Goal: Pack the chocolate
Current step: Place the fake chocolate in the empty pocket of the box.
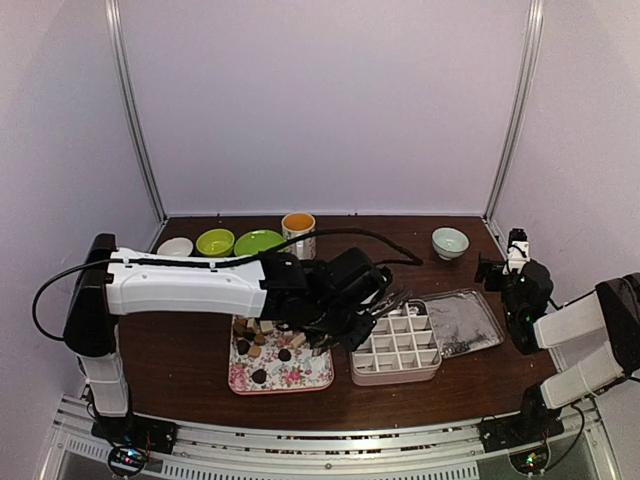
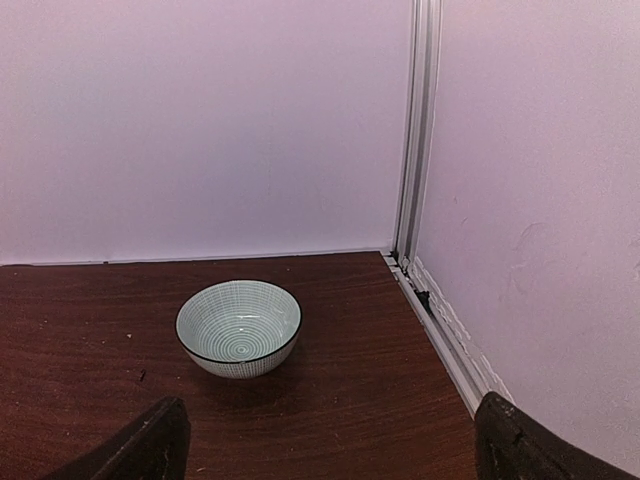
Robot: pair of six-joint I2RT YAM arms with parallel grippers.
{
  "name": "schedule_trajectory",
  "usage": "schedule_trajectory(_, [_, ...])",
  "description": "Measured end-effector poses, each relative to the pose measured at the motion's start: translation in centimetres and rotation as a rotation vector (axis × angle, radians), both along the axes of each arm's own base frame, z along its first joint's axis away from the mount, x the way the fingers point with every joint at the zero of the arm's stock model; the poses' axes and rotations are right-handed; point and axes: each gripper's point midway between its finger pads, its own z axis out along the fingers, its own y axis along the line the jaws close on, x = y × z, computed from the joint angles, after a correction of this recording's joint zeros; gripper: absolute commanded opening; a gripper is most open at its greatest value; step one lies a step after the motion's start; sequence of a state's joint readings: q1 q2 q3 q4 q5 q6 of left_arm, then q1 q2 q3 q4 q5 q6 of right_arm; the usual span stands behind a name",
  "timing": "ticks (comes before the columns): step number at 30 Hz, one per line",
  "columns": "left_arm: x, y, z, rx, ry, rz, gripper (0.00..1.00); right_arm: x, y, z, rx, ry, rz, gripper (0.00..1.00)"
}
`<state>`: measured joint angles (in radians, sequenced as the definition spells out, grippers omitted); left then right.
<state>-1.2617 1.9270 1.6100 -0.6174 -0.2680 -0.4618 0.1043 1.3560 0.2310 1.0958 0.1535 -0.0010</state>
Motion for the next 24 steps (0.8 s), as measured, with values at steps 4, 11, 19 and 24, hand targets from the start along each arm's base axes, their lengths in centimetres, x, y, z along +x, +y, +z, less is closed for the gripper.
schedule_trajectory(4, [0.3,-0.1,-0.2,-0.002,-0.011,0.008,0.27,0.0,0.0,0.0,0.0,0.0,0.0,1.0])
schedule_trajectory(11, [0.7,0.2,-1.0,0.018,-0.011,0.019,0.34,0.0,0.0,0.0,0.0,0.0,0.0,1.0])
schedule_trajectory(19, [1.1,0.5,-1.4,0.025,-0.004,0.03,0.42,0.0,0.0,0.0,0.0,0.0,0.0,1.0])
schedule_trajectory(24, [1.2,0.6,-1.5,0.027,-0.004,0.037,0.4,0.0,0.0,0.0,0.0,0.0,0.0,1.0])
